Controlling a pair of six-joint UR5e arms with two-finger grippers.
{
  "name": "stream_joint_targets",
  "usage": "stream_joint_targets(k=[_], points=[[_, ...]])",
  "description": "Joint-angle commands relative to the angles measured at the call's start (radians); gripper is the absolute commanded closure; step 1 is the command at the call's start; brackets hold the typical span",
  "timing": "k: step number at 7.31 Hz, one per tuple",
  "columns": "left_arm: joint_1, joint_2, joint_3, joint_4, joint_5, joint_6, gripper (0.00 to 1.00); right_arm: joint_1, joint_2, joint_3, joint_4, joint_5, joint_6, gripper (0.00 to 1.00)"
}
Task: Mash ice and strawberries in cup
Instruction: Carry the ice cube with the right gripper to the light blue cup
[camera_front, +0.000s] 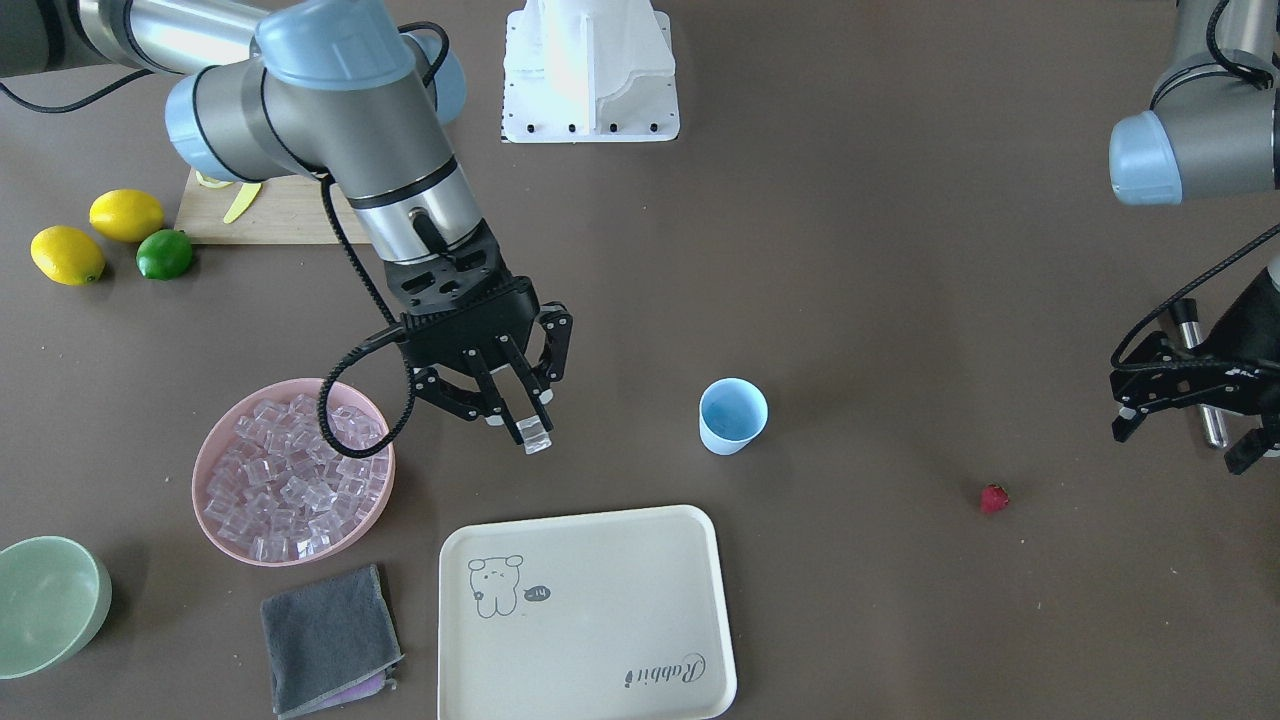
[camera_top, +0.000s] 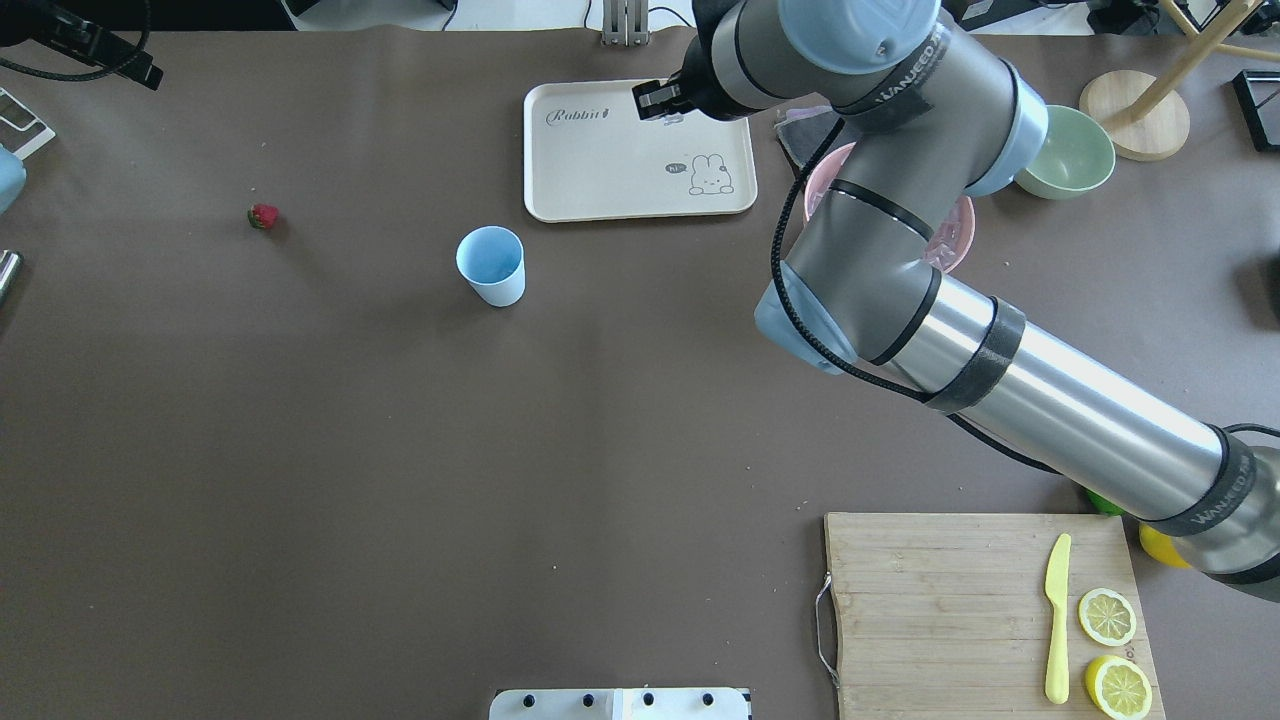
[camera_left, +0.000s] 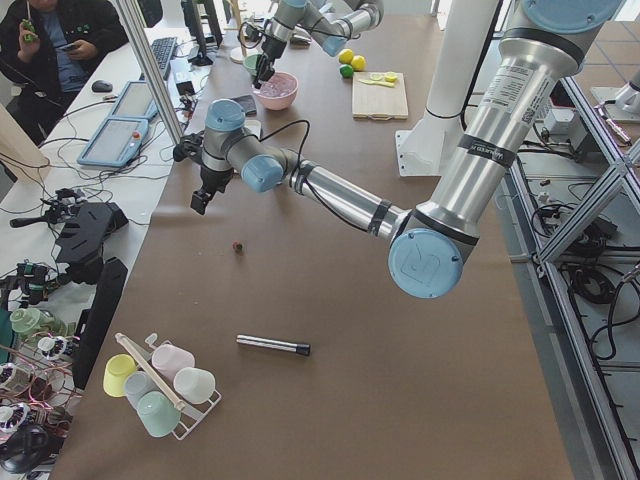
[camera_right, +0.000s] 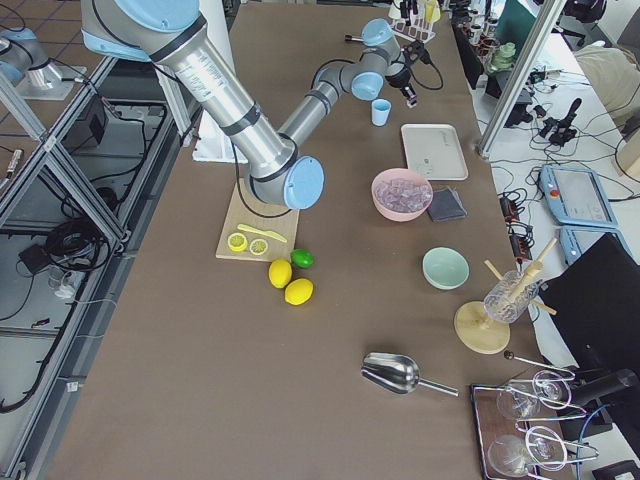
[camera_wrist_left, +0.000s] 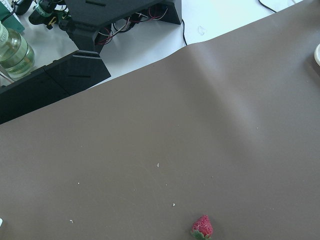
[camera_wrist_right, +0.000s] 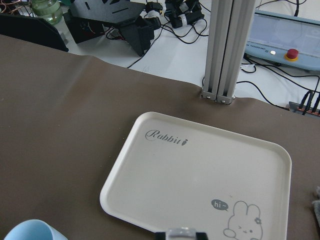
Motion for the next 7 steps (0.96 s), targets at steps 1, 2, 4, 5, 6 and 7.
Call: stream_joint_targets(k=[1, 2, 4, 5, 6, 7], points=[[0.002, -0.003, 0.005, 0.002, 0.0, 0.001, 0.02, -0.076, 0.098, -0.082, 0.0, -0.074, 0.0, 1.0], [0.002, -0.002, 0.008, 0.001, 0.0, 0.001, 0.02, -0.11, 0.143, -0.128, 0.002, -0.117, 0.0, 1.0], [0.004, -0.003, 0.021, -0.003, 0.0, 0.003, 0.02, -0.144, 0.198, -0.249, 0.05, -0.154, -0.002, 1.0], [0.004, -0.003, 0.025, -0.004, 0.002, 0.004, 0.02, -0.153, 0.221, -0.307, 0.107, -0.16, -0.002, 1.0], [0.004, -0.006, 0.033, -0.004, 0.012, 0.004, 0.02, -0.167, 0.224, -0.317, 0.112, -0.171, -0.002, 1.0], [0.004, -0.014, 0.047, -0.006, 0.029, 0.004, 0.02, -0.179, 0.224, -0.32, 0.114, -0.175, -0.002, 1.0]])
